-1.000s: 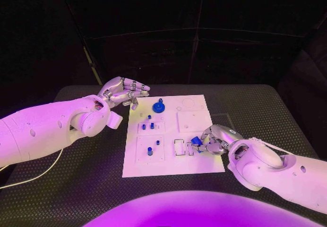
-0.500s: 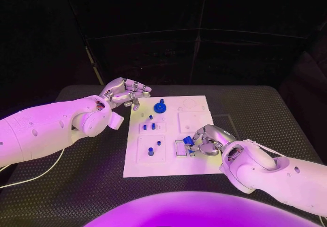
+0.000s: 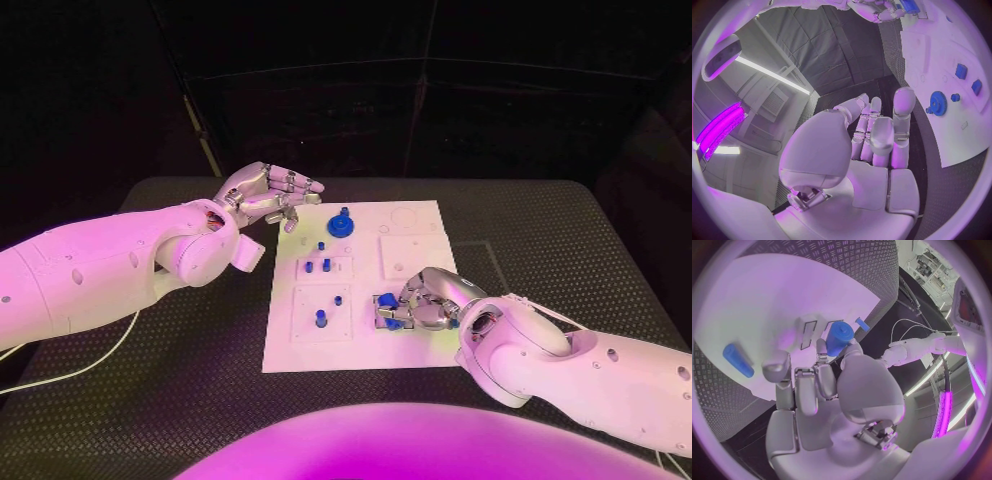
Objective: Assemble the parts on the task board
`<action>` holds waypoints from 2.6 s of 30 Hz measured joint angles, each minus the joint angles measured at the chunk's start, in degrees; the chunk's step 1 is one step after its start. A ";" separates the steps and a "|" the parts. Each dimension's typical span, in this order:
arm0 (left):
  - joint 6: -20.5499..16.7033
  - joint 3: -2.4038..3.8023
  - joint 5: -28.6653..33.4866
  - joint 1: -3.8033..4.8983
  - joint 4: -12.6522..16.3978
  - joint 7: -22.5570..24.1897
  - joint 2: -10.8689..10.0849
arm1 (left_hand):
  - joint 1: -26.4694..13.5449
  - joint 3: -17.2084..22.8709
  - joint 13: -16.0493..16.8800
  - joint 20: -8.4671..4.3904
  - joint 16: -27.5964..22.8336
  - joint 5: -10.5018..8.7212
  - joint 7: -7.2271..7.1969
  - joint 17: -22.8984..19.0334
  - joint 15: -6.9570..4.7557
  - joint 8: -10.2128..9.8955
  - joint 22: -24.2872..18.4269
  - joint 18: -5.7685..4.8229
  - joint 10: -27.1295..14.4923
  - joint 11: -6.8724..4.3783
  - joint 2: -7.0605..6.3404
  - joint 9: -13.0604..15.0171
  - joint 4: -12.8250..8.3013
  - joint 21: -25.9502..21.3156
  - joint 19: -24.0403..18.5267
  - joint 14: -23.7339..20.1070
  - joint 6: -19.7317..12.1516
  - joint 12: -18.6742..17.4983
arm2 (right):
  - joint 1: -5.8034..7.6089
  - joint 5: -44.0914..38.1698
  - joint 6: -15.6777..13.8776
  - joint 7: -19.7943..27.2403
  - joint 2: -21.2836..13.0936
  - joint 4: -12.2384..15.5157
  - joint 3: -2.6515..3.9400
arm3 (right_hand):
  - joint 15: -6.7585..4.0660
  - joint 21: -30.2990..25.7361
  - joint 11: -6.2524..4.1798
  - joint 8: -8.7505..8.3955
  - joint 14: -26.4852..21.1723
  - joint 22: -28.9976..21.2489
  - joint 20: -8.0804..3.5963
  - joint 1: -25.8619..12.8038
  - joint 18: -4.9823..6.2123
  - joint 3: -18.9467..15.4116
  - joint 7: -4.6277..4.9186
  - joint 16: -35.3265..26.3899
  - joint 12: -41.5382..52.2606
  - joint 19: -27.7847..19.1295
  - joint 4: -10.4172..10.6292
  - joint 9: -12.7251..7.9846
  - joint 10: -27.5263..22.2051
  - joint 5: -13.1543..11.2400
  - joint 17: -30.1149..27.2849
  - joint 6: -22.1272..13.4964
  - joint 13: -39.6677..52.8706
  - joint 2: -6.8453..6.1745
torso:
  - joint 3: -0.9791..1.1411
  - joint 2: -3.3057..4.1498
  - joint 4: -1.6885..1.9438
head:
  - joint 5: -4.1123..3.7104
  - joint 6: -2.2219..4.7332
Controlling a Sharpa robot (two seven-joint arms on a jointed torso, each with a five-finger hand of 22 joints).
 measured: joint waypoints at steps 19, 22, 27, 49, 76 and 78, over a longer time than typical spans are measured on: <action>0.08 0.00 0.00 0.02 0.19 -0.18 -0.19 | -0.27 0.00 0.01 0.00 0.00 0.00 0.00 0.00 0.00 0.00 -0.04 0.00 0.00 0.00 0.27 -0.07 0.00 0.00 0.00 0.00 0.00 0.00 | 0.02 0.17 -1.28 0.44 0.14 -0.53 0.01 | 0.00 -2.51 0.73 -1.05 0.00 -4.81 0.52 -8.59 -0.01 3.48 1.51 -1.92 -11.13 -2.39 0.13 0.46 -5.25 -10.75 -0.01 -3.64 -9.97 -7.58 | 0.02 -0.12 -0.01 | 0.05 -0.16; 0.08 0.00 0.00 0.02 0.21 -0.21 -0.20 | -0.27 0.00 0.04 0.00 0.00 0.00 0.00 0.01 0.00 0.00 -0.04 0.00 0.00 0.00 0.27 -0.06 0.00 0.00 0.00 0.00 0.00 0.00 | 0.02 0.09 -1.34 0.65 -0.12 -0.26 0.01 | 0.00 -2.55 0.73 -0.14 0.00 -4.45 0.52 -5.55 0.00 4.23 1.47 -1.92 -11.13 -2.39 -0.21 0.90 -5.25 -9.61 -0.02 -3.60 -9.80 -6.14 | 0.02 -0.12 -0.02 | 0.03 -0.22; 0.10 0.00 0.00 0.02 0.21 -0.25 -0.21 | -0.27 0.00 0.04 0.00 0.00 0.00 0.00 0.01 0.00 0.00 -0.10 0.00 0.00 0.00 0.27 -0.06 0.00 0.00 0.00 0.00 0.00 0.00 | 0.02 -0.44 -1.33 0.89 -0.29 -0.12 0.01 | -0.02 -2.56 -0.21 2.61 -0.03 -3.64 0.09 5.97 0.00 6.61 0.28 -1.92 -9.69 -1.96 -5.08 2.31 -4.31 -6.47 -0.02 -1.72 -8.43 -4.71 | 0.03 -0.12 -0.05 | -0.05 -0.30; 0.15 0.00 0.00 0.02 0.21 -0.35 -0.22 | -0.27 0.00 0.03 0.00 0.00 0.00 0.00 0.01 0.00 0.00 -0.09 0.00 0.00 0.00 0.27 -0.05 0.00 0.00 0.00 0.00 0.00 0.00 | 0.03 -3.81 -1.38 0.80 0.03 -0.61 0.02 | -1.14 -2.21 -0.94 8.21 -0.10 -2.64 -0.76 10.49 0.00 6.22 -0.79 -1.37 -8.56 -1.39 -7.05 5.10 -3.59 -5.16 -0.03 -2.31 -7.04 -1.50 | 0.04 -0.08 -0.04 | 0.06 -0.38; 0.24 -0.01 0.00 0.00 0.51 -0.47 -0.22 | -0.27 0.16 0.04 0.00 0.00 0.00 0.00 0.01 0.00 0.00 -0.21 0.00 -0.41 0.00 0.27 -0.10 0.16 0.00 0.00 0.00 0.00 0.00 | 0.05 -0.84 -3.39 0.24 -14.12 2.44 1.55 | 0.34 -2.90 1.27 1.48 -0.10 -4.24 0.33 9.18 0.01 2.59 2.23 -1.91 -10.59 -2.17 -2.71 1.63 -4.74 2.23 -0.04 -8.24 -9.09 -1.45 | -0.02 -0.22 -0.27 | -1.78 -0.36; 0.25 -0.01 0.00 -0.01 0.51 -0.47 -0.21 | -0.27 0.16 0.08 0.00 0.00 0.00 0.00 0.01 0.00 0.00 -0.20 0.00 -0.41 0.00 0.27 -0.10 0.16 0.00 0.00 0.00 0.00 0.00 | 0.03 -1.52 -3.02 0.00 -14.08 2.09 1.55 | 0.34 -3.11 1.34 1.34 -0.10 -4.68 0.65 9.18 0.01 2.38 2.23 -2.12 -11.30 -2.49 -2.49 1.48 -4.85 2.34 -0.04 -8.24 -9.72 -1.45 | -0.02 -0.22 -0.27 | -1.82 -0.36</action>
